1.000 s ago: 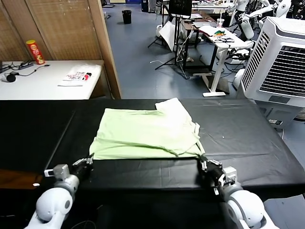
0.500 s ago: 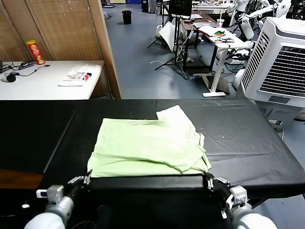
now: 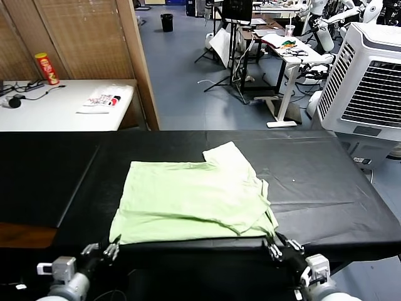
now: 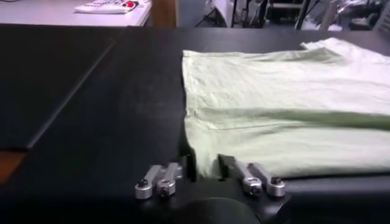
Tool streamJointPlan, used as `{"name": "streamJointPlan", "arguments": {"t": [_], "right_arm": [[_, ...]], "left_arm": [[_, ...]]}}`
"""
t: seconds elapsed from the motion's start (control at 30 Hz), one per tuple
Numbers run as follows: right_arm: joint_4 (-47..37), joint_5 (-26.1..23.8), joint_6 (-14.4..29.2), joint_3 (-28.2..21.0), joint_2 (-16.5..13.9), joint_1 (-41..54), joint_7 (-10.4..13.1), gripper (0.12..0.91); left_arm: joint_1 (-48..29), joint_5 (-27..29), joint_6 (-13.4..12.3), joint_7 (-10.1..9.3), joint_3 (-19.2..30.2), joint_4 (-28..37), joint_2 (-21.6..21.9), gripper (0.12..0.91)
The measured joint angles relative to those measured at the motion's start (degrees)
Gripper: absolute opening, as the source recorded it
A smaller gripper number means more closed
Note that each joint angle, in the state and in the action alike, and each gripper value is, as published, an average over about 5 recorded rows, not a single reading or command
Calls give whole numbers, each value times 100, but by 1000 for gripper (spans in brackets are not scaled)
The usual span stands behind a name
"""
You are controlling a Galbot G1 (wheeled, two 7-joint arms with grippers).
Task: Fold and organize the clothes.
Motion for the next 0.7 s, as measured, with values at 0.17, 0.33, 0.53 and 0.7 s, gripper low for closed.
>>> {"name": "streamJointPlan", "arguments": {"t": [0.17,0.33,0.53,0.7], "right_arm": [[-479,130,-11,-227,-188,1066,57,798],[-1402,348,-13,-807,-255,2553,209,798],[-2992,402,39,-1706,-47,4457,322,798],[-4429,387,40,-2357,321,5798,378,798]], "left_arm": [[-367,-289,32,-72,-14,-58,141,795],[-1385,-821,236,-283,188,297,388,798],[-2925,-1488,307,-630,596,1189,773,798],[-4087,-1777,399,-696,1115,2187,983,798]]}}
